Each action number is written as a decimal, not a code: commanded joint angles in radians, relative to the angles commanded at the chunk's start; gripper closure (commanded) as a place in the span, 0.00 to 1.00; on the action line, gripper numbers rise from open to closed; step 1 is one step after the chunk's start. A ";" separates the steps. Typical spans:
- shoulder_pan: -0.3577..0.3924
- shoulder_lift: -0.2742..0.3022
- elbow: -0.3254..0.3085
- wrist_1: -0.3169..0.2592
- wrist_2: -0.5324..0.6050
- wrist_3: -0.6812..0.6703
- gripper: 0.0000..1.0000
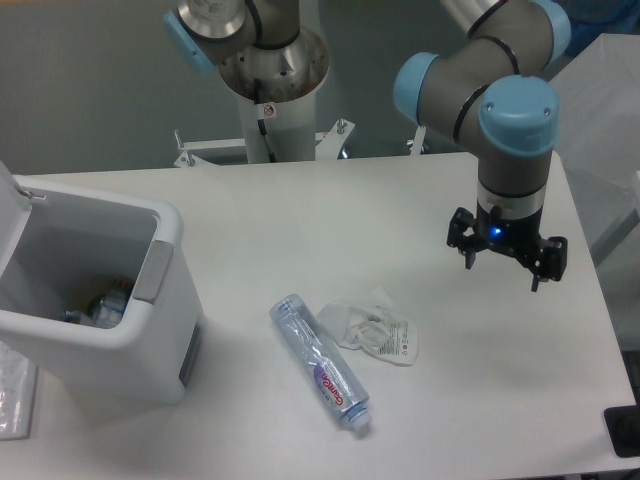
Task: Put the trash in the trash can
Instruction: 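Move the gripper over the crumpled clear plastic wrapper and lower it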
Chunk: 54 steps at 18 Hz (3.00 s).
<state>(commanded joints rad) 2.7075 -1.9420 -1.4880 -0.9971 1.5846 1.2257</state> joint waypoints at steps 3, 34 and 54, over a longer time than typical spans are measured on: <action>0.005 -0.003 -0.002 -0.002 0.002 0.002 0.00; -0.135 -0.092 -0.060 0.049 -0.091 -0.311 0.00; -0.207 -0.046 -0.276 0.046 -0.068 -0.184 0.00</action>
<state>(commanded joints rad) 2.5004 -1.9881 -1.7640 -0.9511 1.5171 1.0413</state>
